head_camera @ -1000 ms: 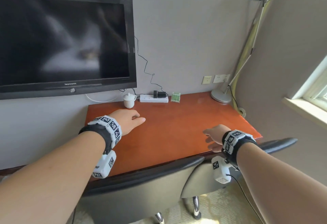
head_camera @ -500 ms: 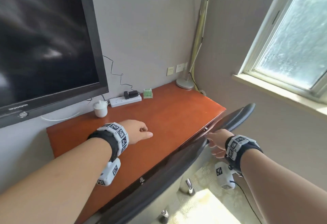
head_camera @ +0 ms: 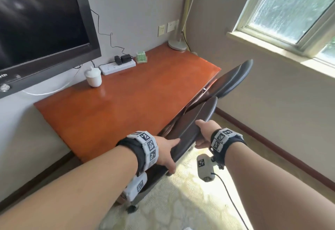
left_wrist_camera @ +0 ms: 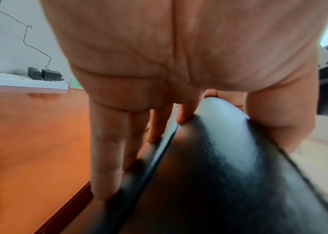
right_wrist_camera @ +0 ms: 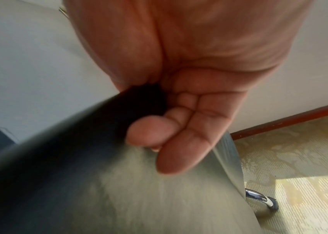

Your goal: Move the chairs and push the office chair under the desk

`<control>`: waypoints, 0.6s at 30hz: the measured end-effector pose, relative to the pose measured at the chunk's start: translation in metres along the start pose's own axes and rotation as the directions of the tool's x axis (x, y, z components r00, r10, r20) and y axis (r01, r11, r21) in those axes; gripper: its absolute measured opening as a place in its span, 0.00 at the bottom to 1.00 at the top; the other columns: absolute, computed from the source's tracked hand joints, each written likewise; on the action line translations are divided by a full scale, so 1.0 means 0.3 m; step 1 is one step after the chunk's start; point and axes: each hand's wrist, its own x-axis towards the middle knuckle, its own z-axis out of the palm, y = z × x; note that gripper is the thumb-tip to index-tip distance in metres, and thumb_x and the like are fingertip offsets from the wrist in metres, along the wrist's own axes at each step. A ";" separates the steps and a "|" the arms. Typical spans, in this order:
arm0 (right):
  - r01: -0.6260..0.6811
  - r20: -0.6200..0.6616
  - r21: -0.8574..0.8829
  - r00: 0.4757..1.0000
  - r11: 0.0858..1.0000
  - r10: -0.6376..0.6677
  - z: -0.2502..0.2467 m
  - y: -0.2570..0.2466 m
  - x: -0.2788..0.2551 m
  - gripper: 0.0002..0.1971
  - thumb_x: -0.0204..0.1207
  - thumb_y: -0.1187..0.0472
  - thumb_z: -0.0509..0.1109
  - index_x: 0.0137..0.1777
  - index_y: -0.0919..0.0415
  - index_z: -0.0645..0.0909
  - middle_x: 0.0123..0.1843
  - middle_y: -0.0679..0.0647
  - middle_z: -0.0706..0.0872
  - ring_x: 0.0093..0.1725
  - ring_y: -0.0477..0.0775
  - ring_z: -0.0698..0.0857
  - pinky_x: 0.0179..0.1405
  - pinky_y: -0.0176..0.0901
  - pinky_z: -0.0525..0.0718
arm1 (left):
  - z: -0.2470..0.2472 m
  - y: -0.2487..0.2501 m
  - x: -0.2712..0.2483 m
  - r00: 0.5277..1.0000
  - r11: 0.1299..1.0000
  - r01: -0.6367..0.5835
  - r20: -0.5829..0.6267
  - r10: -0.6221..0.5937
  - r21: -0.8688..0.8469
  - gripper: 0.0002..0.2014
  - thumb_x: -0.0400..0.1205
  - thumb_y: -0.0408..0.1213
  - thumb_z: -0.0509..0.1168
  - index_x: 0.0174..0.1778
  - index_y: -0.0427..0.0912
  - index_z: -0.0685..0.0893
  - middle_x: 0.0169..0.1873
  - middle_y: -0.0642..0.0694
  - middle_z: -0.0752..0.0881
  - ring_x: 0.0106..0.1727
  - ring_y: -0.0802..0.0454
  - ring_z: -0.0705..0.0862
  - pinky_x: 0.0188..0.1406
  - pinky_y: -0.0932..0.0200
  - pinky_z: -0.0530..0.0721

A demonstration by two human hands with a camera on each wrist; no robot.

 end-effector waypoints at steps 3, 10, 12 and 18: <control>-0.012 -0.003 0.019 1.000 1.000 0.012 0.007 0.014 -0.009 0.30 0.91 0.45 0.63 0.54 0.78 0.85 0.34 0.70 0.93 0.45 0.72 0.96 0.52 0.65 0.96 | 0.020 -0.003 -0.012 1.000 1.000 -0.008 0.000 0.008 -0.007 0.56 0.78 0.56 0.76 0.92 0.63 0.41 0.63 0.42 0.83 0.40 0.50 0.84 0.39 0.53 0.85; 0.005 -0.025 0.050 1.000 0.999 -0.004 0.011 0.026 -0.002 0.33 0.91 0.42 0.62 0.51 0.78 0.86 0.30 0.68 0.91 0.41 0.68 0.96 0.52 0.62 0.96 | 0.035 -0.024 0.015 0.998 0.999 -0.037 -0.045 0.037 -0.003 0.57 0.76 0.60 0.76 0.92 0.65 0.42 0.79 0.43 0.78 0.51 0.47 0.87 0.49 0.51 0.89; 0.009 -0.021 0.045 1.000 0.999 -0.008 0.011 0.024 -0.010 0.33 0.91 0.41 0.62 0.48 0.76 0.86 0.34 0.69 0.93 0.43 0.69 0.96 0.53 0.63 0.96 | 0.031 -0.032 0.017 0.997 0.999 -0.044 -0.063 0.043 -0.015 0.57 0.75 0.64 0.75 0.92 0.65 0.43 0.83 0.45 0.75 0.61 0.45 0.86 0.60 0.48 0.88; 0.073 -0.024 -0.123 0.997 0.990 -0.077 -0.035 -0.003 -0.046 0.28 0.89 0.42 0.65 0.54 0.71 0.87 0.42 0.64 0.96 0.44 0.66 0.97 0.54 0.64 0.95 | -0.013 -0.098 -0.004 0.992 1.000 -0.029 -0.123 0.028 -0.011 0.51 0.76 0.78 0.64 0.92 0.62 0.53 0.87 0.53 0.69 0.81 0.47 0.75 0.76 0.49 0.75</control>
